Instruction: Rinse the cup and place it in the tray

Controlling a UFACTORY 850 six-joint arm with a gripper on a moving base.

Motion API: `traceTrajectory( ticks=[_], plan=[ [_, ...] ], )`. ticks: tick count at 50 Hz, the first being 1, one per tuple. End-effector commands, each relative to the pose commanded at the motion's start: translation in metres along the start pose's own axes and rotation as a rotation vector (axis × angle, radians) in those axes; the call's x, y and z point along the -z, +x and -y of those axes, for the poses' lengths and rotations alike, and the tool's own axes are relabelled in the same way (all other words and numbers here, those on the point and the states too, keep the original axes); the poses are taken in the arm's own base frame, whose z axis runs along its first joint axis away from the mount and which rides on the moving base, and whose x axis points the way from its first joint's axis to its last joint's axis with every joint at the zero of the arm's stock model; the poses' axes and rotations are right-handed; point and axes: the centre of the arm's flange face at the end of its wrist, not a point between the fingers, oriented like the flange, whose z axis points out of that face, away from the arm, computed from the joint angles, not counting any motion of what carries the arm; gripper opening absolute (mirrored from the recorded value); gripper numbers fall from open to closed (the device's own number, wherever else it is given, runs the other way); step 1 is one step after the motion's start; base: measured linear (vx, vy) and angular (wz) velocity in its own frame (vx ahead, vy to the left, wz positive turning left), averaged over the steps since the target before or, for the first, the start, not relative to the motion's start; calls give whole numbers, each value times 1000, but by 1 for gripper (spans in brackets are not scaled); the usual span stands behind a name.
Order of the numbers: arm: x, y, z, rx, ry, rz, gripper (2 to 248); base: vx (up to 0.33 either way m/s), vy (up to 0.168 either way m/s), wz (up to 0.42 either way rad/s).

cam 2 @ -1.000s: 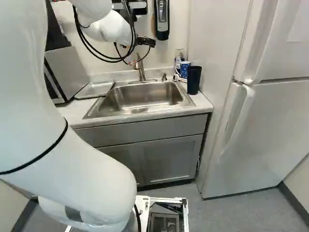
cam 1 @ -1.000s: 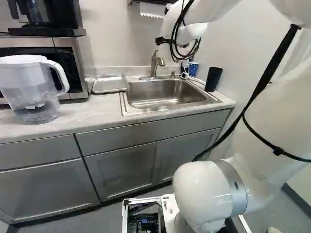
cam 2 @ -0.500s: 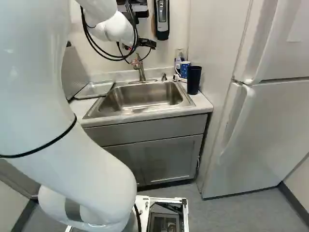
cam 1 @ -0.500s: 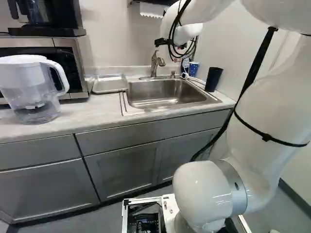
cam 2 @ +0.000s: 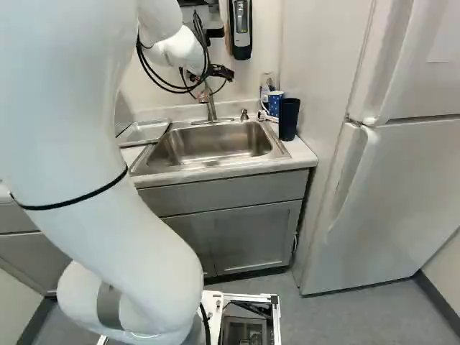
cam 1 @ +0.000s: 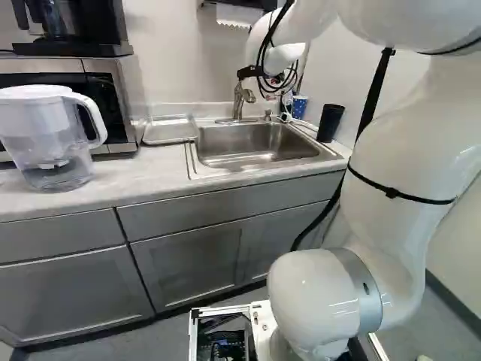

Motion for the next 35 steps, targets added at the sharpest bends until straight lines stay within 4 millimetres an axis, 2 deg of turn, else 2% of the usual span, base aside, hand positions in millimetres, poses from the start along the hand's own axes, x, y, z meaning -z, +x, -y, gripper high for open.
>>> traceTrajectory(
  ticks=[7,35],
  plan=[
    [-11,-5,0,0,0,25,247,0,0,0],
    [-38,4,-9,-6,-14,19,247,0,0,0]
  ],
)
